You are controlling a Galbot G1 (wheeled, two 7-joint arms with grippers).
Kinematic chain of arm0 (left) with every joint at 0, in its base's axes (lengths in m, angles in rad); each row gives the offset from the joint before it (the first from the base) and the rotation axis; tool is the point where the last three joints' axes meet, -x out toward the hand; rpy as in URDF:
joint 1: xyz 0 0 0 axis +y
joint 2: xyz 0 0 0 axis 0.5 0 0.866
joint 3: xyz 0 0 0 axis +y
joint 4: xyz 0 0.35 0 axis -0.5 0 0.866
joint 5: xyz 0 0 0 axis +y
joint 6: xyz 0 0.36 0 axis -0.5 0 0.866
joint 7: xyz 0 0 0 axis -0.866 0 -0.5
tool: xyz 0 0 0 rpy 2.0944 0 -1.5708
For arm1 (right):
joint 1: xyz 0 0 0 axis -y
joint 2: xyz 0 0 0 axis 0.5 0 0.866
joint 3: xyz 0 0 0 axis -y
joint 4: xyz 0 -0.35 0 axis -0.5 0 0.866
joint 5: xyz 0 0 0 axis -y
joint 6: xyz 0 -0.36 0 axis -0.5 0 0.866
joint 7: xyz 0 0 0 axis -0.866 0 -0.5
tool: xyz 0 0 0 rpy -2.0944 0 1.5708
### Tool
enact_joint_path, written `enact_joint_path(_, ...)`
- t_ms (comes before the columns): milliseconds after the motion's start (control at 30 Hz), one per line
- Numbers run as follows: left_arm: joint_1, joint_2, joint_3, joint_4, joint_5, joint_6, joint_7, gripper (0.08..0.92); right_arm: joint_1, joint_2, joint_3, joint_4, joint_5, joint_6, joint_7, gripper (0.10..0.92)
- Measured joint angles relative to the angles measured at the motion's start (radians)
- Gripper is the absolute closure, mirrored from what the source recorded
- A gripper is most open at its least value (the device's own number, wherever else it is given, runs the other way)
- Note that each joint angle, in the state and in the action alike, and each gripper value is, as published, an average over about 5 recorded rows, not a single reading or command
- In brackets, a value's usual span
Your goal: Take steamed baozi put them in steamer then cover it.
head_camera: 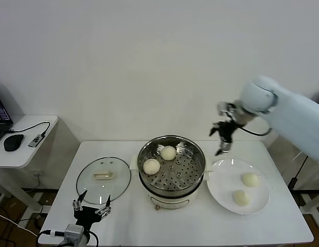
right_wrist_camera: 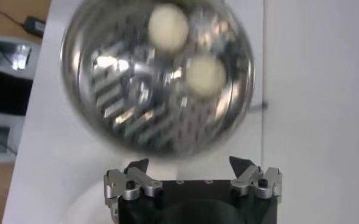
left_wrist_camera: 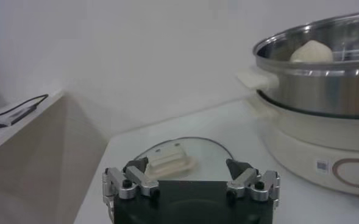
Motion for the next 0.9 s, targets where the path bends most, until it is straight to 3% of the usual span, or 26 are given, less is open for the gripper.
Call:
enact_joint_path(400,0.021,-0.006,0.0,-0.006,-0.001,0.001,-0.005,0.177,-0.2,-0.078,0.062,0.021,-0.107,0.054,-0.011,0.203)
enact_joint_path(900,0.005,-0.007,-0.001,0.029,0.006,0.011,-0.003,0.177,-0.338,-0.053,0.127,-0.033,-0.185,0.082,0.016,0.203)
